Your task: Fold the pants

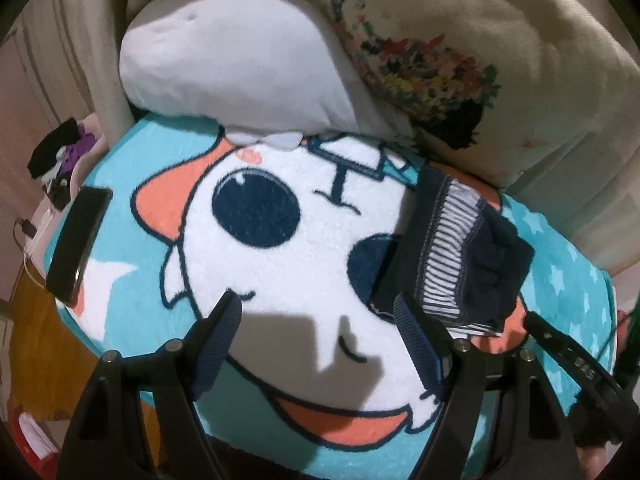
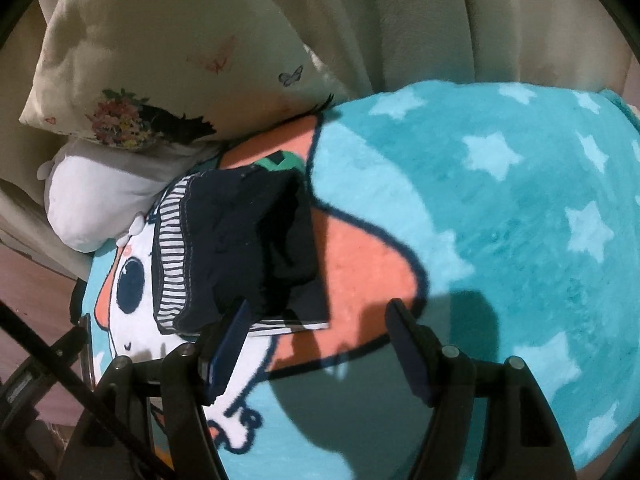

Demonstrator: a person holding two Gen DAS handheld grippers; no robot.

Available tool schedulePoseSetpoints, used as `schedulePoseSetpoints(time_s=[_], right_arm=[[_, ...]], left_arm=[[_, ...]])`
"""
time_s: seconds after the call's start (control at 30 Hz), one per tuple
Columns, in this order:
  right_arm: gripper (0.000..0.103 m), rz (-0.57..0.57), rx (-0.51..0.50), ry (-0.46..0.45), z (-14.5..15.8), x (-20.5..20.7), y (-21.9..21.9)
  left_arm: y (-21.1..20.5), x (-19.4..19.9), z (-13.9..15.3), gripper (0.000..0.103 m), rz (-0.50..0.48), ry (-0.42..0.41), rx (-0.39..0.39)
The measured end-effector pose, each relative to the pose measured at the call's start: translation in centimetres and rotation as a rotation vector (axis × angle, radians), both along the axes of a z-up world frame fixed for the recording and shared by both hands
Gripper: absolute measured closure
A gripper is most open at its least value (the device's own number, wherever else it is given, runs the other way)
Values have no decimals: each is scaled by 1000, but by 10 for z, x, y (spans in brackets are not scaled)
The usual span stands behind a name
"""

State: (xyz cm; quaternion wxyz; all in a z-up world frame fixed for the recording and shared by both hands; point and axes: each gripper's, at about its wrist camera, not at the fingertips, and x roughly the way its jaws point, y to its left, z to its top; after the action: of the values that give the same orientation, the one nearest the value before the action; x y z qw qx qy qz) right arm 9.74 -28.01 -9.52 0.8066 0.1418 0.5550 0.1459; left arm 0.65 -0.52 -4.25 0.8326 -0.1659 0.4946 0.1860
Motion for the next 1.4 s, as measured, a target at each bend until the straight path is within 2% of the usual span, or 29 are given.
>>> schedulePoseSetpoints(time_s=[0.13, 0.37, 0.73, 1.03, 1.4], right_arm=[[28, -10, -13, 27, -9, 1, -13], [28, 1, -17, 33, -13, 7, -21], [28, 35, -6, 60, -22, 15, -13], [28, 47, -11, 82, -29, 13, -10], [27, 17, -30, 94, -30, 3, -20]], left_arm=[[0, 8, -22, 25, 10, 48, -102], [-13, 21, -28, 25, -19, 64, -104], [-22, 21, -22, 25, -24, 82, 69], [-21, 17, -24, 25, -14, 103, 104], [-30, 14, -31, 25, -45, 111, 102]])
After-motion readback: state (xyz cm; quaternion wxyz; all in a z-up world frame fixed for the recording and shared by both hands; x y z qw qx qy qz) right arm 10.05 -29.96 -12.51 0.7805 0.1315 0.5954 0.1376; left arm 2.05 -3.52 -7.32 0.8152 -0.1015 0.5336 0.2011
